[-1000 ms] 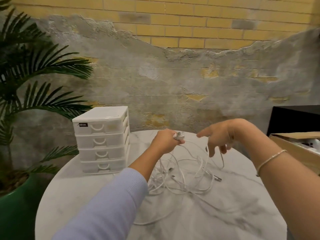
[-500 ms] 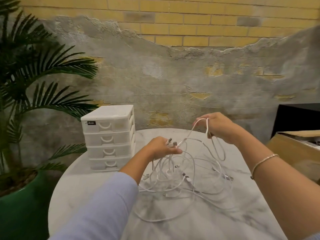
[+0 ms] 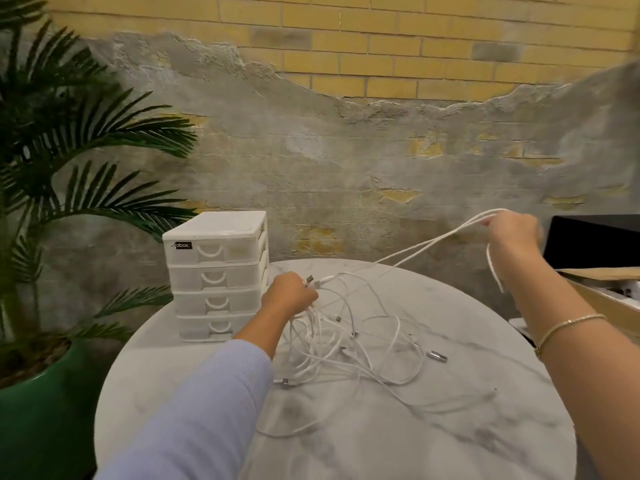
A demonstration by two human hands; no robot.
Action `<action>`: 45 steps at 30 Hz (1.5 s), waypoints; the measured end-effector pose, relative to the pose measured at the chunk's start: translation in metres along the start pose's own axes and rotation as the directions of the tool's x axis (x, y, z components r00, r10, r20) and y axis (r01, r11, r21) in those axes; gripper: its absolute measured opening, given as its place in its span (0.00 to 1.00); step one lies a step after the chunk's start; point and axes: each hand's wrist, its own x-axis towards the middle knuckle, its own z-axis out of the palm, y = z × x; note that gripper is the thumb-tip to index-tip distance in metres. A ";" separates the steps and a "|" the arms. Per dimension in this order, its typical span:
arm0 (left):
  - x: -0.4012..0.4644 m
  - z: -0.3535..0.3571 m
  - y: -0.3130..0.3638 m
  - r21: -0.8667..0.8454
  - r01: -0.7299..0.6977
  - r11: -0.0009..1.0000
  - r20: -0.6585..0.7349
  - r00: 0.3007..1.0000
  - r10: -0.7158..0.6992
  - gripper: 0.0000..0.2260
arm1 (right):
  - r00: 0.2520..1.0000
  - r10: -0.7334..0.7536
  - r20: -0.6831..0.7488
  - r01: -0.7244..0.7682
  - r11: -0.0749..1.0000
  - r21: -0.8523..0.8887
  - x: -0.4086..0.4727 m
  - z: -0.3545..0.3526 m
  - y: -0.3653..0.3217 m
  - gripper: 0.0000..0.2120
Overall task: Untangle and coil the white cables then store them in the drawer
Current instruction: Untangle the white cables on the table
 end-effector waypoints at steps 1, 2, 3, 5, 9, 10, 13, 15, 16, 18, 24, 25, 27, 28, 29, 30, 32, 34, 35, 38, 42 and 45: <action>0.000 -0.002 0.001 -0.006 -0.008 1.000 0.008 1.000 0.008 0.11 | 0.998 -0.051 0.044 0.060 0.976 -0.210 0.001 -0.005 0.003 0.15; 0.000 -0.005 0.001 -0.011 -0.028 1.000 0.025 0.999 0.028 0.12 | 0.985 -0.078 0.155 0.132 0.916 -0.379 0.000 -0.010 0.009 0.13; -0.001 -0.008 0.001 -0.020 -0.055 0.998 0.037 0.998 0.056 0.12 | 0.953 -0.051 0.299 0.178 0.891 -0.417 -0.007 -0.016 0.013 0.13; -0.004 -0.013 0.002 -0.077 -0.115 0.990 0.034 0.992 0.118 0.13 | 0.775 0.136 0.617 0.186 0.884 -0.428 -0.022 -0.019 0.022 0.14; -0.011 -0.019 0.008 -0.181 -0.180 0.967 0.044 0.981 0.190 0.15 | 0.561 0.256 0.787 0.306 0.819 -0.484 -0.036 -0.015 0.025 0.40; -0.013 -0.020 0.010 -0.194 -0.186 0.963 0.051 0.979 0.199 0.15 | 0.553 0.219 0.804 0.329 0.829 -0.452 -0.036 -0.012 0.024 0.48; -0.019 -0.021 0.013 -0.245 -0.183 0.952 0.060 0.977 0.203 0.16 | 0.523 -0.079 0.849 0.222 0.974 -0.046 -0.037 -0.004 0.019 0.55; -0.022 -0.023 0.014 -0.276 -0.190 0.942 0.071 0.974 0.217 0.15 | 0.585 -0.237 0.776 0.060 0.966 0.250 -0.041 0.009 0.015 0.36; -0.023 -0.024 0.014 -0.287 -0.196 0.938 0.078 0.971 0.227 0.15 | 0.650 -0.261 0.713 0.056 0.953 0.298 -0.041 0.020 0.013 0.25; -0.026 -0.026 0.016 -0.303 -0.207 0.930 0.092 0.965 0.245 0.15 | 0.737 -0.256 0.625 0.165 0.966 0.200 -0.044 0.045 0.012 0.14; -0.029 -0.030 0.020 -0.324 -0.215 0.921 0.109 0.959 0.262 0.13 | 0.661 -0.242 0.710 0.116 0.968 0.221 -0.067 0.079 0.006 0.12; -0.028 -0.031 0.020 -0.325 -0.202 0.924 0.105 0.963 0.248 0.13 | 0.658 -0.262 0.706 0.133 0.963 0.234 -0.066 0.080 0.005 0.11; -0.024 -0.032 0.016 -0.297 -0.191 0.936 0.089 0.970 0.226 0.12 | 0.720 -0.294 0.628 0.175 0.953 0.246 -0.063 0.080 0.003 0.10; -0.022 -0.031 0.014 -0.266 -0.193 0.944 0.076 0.972 0.221 0.13 | 0.762 -0.304 0.572 0.187 0.948 0.256 -0.059 0.081 0.002 0.10; -0.019 -0.030 0.012 -0.227 -0.198 0.954 0.064 0.974 0.218 0.14 | 0.804 -0.313 0.506 0.194 0.942 0.274 -0.054 0.082 0.001 0.11; -0.017 -0.030 0.010 -0.180 -0.202 0.963 0.055 0.975 0.215 0.16 | 0.842 -0.321 0.434 0.194 0.930 0.312 -0.049 0.082 -0.001 0.12; -0.013 -0.029 0.008 -0.067 -0.189 0.980 0.050 0.980 0.193 0.17 | 0.913 -0.307 0.267 0.197 0.908 0.370 -0.033 0.079 -0.002 0.15; -0.009 -0.027 0.002 0.048 -0.157 0.986 0.049 0.987 0.155 0.15 | 0.970 -0.225 0.088 0.180 0.915 0.360 -0.013 0.067 -0.002 0.16; -0.006 -0.027 -0.002 0.087 -0.136 0.987 0.043 0.990 0.133 0.13 | 0.986 -0.169 0.001 0.157 0.916 0.369 -0.002 0.058 -0.001 0.15; 0.002 -0.024 -0.017 0.102 -0.052 0.993 0.007 0.999 0.051 0.12 | 0.983 -0.051 -0.177 0.123 0.896 0.428 0.016 0.026 -0.002 0.13; 0.007 -0.018 -0.024 0.139 -0.006 0.990 -0.083 0.996 0.018 0.12 | 0.936 0.080 -0.342 0.072 0.909 0.410 0.025 -0.010 -0.004 0.19; 0.006 -0.016 -0.021 0.077 0.017 0.997 -0.095 0.995 -0.010 0.16 | 0.945 0.012 -0.328 0.117 0.921 0.373 0.019 -0.017 -0.007 0.20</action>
